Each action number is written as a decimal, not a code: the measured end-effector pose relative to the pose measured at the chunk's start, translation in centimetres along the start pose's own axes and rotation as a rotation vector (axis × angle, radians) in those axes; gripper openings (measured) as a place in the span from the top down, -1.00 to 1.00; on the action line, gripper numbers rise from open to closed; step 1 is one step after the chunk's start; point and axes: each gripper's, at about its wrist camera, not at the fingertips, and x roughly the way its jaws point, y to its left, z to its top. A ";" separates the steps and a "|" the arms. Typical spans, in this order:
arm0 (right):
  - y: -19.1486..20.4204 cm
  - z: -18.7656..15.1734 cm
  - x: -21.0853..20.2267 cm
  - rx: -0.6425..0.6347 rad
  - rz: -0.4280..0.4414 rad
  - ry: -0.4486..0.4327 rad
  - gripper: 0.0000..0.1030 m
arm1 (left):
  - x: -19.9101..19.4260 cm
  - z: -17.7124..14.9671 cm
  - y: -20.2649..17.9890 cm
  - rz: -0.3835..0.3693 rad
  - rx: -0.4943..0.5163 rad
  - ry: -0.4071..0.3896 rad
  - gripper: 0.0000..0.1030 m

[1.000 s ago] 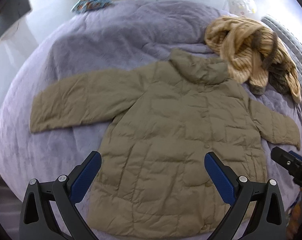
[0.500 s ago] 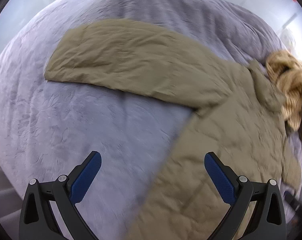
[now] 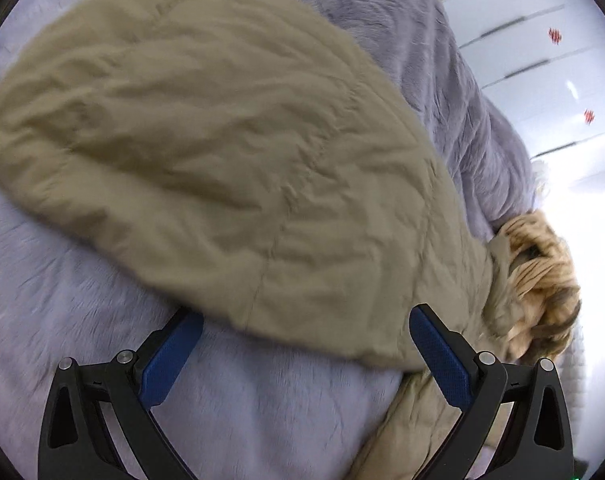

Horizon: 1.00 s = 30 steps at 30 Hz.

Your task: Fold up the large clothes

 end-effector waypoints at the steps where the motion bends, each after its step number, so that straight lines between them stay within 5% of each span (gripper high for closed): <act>1: 0.1 0.2 0.2 0.006 0.003 -0.005 -1.00 | 0.2 0.3 0.2 -0.012 -0.009 -0.007 -1.00; 6: -0.1 1.2 1.1 0.043 0.040 -0.045 -1.00 | -1.2 2.6 0.5 -0.069 -0.018 -0.112 -1.00; 11: 0.2 4.1 2.2 0.027 0.037 -0.082 -1.00 | -2.7 4.6 1.6 -0.034 -0.064 -0.216 -0.93; 14: 0.0 6.3 2.8 0.041 0.046 -0.117 -1.00 | -3.0 5.4 1.0 0.040 -0.001 -0.241 -0.43; 16: -0.2 8.0 3.0 0.070 0.066 -0.155 -0.99 | -2.9 5.5 0.2 0.075 0.058 -0.225 0.29; 17: -0.3 8.7 3.1 0.082 0.080 -0.168 -0.93 | -3.0 5.6 -0.1 0.072 0.076 -0.217 0.41; 19: -0.6 10.1 3.4 0.116 0.095 -0.185 -0.42 | -3.5 5.8 -0.8 0.080 0.100 -0.222 0.51; 20: -0.7 10.6 3.8 0.133 0.090 -0.177 0.28 | -4.2 5.9 -1.1 0.087 0.117 -0.233 0.52; 21: -0.9 11.2 4.5 0.157 0.100 -0.164 0.77 | -4.8 6.0 -1.7 0.097 0.140 -0.246 0.52; 30: 1.0 14.2 8.5 0.154 0.295 -0.193 0.84 | -8.7 3.9 -10.4 0.047 0.396 -0.327 0.51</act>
